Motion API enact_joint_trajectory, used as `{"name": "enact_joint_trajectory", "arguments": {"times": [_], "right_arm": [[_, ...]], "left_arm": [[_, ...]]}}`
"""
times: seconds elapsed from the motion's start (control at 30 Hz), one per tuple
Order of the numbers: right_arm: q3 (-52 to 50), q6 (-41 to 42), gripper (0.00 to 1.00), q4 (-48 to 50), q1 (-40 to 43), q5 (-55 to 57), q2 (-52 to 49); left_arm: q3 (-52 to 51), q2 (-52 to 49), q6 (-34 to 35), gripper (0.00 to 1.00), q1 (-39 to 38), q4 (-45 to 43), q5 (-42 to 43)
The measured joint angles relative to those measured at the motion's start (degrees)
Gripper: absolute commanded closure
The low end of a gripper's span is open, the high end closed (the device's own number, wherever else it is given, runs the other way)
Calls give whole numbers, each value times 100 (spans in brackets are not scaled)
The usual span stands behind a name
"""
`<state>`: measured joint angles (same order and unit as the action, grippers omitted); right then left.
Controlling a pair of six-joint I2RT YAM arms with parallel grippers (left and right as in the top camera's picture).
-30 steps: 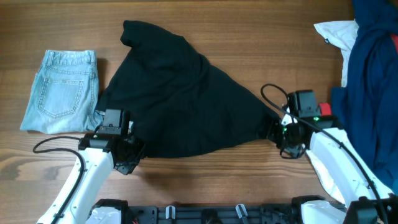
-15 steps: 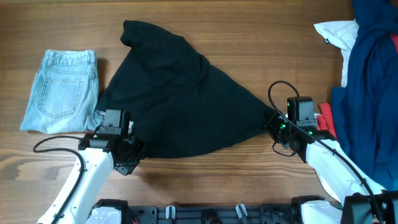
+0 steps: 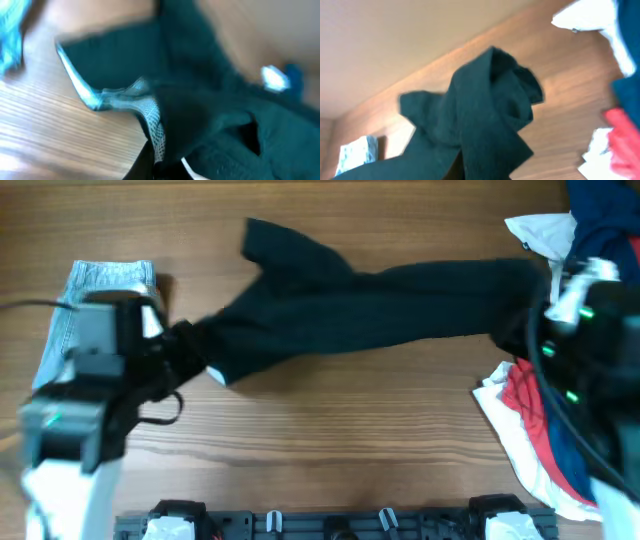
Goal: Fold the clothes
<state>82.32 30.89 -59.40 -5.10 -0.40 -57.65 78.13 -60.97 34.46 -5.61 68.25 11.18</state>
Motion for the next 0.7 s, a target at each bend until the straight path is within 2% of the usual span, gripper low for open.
{"name": "enact_joint_trajectory", "arguments": {"times": [0.1,0.2,0.37,0.47,0.6,0.7], "right_arm": [[977,-221,96,-802,0,280,33],[1864,-369,96,-1110,-7,437,11],[2544,-564,96,-1088,-11,514,0],[2579,-678,96,-1128,-11,599,-442],[2583,-726,96,-997,-9,765,-1788],[2577,-850,96,-269,31,798,-2979]], "left_arm": [[1419,162,-267,96,0,442,39],[2352,407,-402,96,0,555,111],[2634,560,-446,96,0,566,133],[2632,42,-461,96,0,544,129],[2632,-870,-468,96,0,229,61],[2621,-2140,-540,96,0,-885,-22]]}}
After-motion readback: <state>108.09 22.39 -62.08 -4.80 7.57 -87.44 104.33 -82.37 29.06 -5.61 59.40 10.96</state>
